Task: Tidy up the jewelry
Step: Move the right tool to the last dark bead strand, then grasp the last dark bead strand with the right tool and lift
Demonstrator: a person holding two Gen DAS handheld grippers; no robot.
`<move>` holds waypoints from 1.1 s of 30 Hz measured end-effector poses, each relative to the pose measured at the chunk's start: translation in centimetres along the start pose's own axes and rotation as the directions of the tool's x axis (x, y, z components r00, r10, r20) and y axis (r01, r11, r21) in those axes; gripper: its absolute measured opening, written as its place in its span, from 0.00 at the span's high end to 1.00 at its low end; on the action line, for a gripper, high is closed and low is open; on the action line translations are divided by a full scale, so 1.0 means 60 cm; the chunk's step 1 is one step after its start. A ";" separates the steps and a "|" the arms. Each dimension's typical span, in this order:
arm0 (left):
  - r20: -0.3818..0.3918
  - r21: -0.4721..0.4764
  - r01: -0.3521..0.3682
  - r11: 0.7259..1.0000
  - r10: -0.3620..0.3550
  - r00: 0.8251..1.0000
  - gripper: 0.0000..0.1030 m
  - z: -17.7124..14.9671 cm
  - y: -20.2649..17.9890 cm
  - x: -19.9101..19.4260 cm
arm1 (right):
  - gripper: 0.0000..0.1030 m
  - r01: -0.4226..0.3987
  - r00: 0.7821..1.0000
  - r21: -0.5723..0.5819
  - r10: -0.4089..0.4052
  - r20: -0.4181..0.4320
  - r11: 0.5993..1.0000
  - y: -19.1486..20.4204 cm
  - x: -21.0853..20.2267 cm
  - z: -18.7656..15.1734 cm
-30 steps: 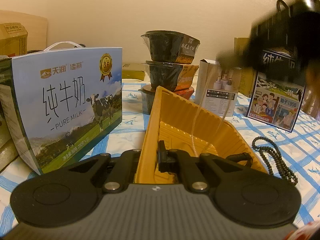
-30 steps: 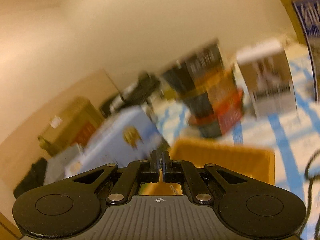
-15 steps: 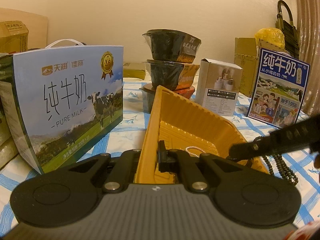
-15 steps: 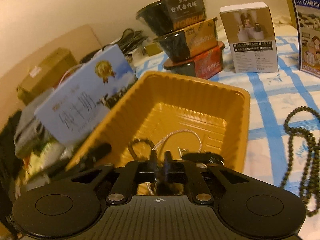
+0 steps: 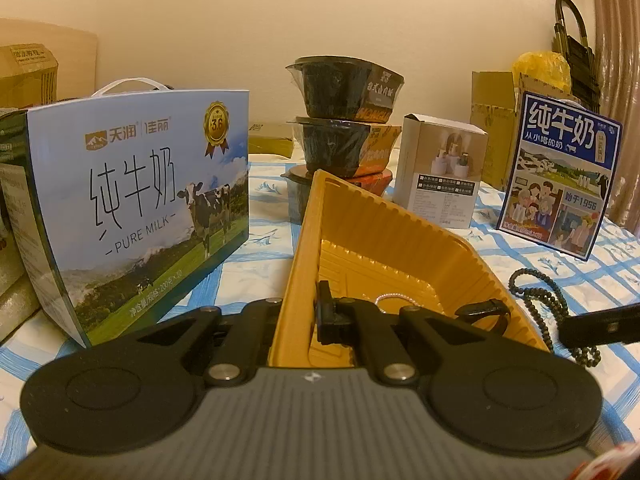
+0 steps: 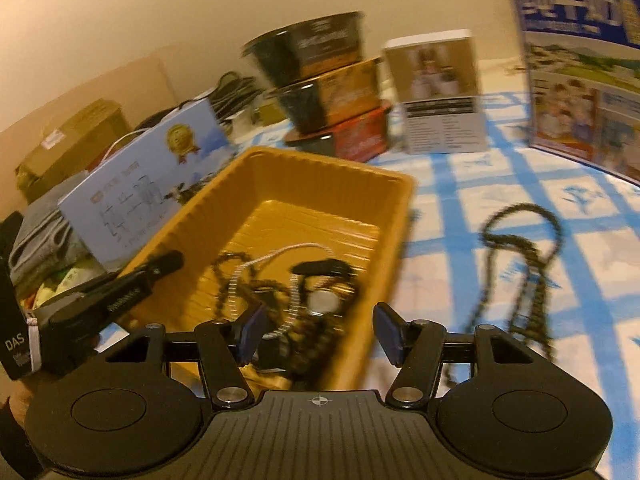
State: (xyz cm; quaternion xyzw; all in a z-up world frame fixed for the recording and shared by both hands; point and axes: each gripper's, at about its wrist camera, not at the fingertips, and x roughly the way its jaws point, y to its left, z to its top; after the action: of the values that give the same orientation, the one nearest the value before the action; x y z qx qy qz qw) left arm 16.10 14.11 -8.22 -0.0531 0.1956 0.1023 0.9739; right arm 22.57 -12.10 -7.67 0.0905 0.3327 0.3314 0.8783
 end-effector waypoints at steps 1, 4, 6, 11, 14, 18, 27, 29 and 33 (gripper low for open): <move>0.000 0.000 0.000 1.000 0.000 1.000 0.95 0.000 0.000 0.000 | 0.42 0.018 1.000 0.006 -0.018 0.005 1.000 -0.012 -0.008 -0.002; 0.000 0.001 -0.003 1.000 0.003 1.000 0.95 0.000 -0.001 0.001 | 0.42 0.104 0.994 0.012 -0.105 0.009 0.994 -0.048 -0.022 -0.007; 0.001 0.004 -0.002 1.000 0.002 1.000 0.95 0.000 -0.001 0.001 | 0.42 0.163 0.987 0.009 -0.163 0.001 0.987 -0.072 -0.024 -0.009; 0.000 0.009 -0.005 1.000 0.005 1.000 0.95 0.000 -0.002 0.002 | 0.42 0.291 0.956 -0.028 -0.291 -0.027 0.956 -0.123 -0.016 -0.020; 0.000 0.012 -0.007 1.000 0.007 1.000 0.95 0.000 -0.002 0.002 | 0.42 0.319 0.946 -0.038 -0.321 -0.046 0.947 -0.144 -0.006 -0.024; 0.001 0.017 -0.008 1.000 0.008 1.000 0.95 0.000 -0.003 0.002 | 0.42 0.344 0.937 -0.049 -0.346 -0.048 0.938 -0.152 0.015 -0.022; 0.000 0.016 -0.008 1.000 0.008 1.000 0.95 0.000 -0.003 0.002 | 0.47 0.385 0.918 -0.122 -0.393 -0.055 0.915 -0.147 0.067 -0.017; 0.000 0.017 -0.009 1.000 0.009 1.000 0.95 0.000 -0.004 0.002 | 0.51 0.390 0.915 -0.124 -0.399 -0.056 0.912 -0.149 0.073 -0.020; 0.000 0.016 -0.010 1.000 0.010 1.000 0.95 -0.001 -0.004 0.002 | 0.52 0.400 0.911 -0.123 -0.409 -0.056 0.908 -0.147 0.075 -0.022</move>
State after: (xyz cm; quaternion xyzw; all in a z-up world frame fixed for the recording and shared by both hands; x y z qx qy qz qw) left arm 16.24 13.90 -8.30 -0.0441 0.1969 0.1054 0.9737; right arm 28.80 -16.01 -14.39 -0.0417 0.3606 0.1630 0.9174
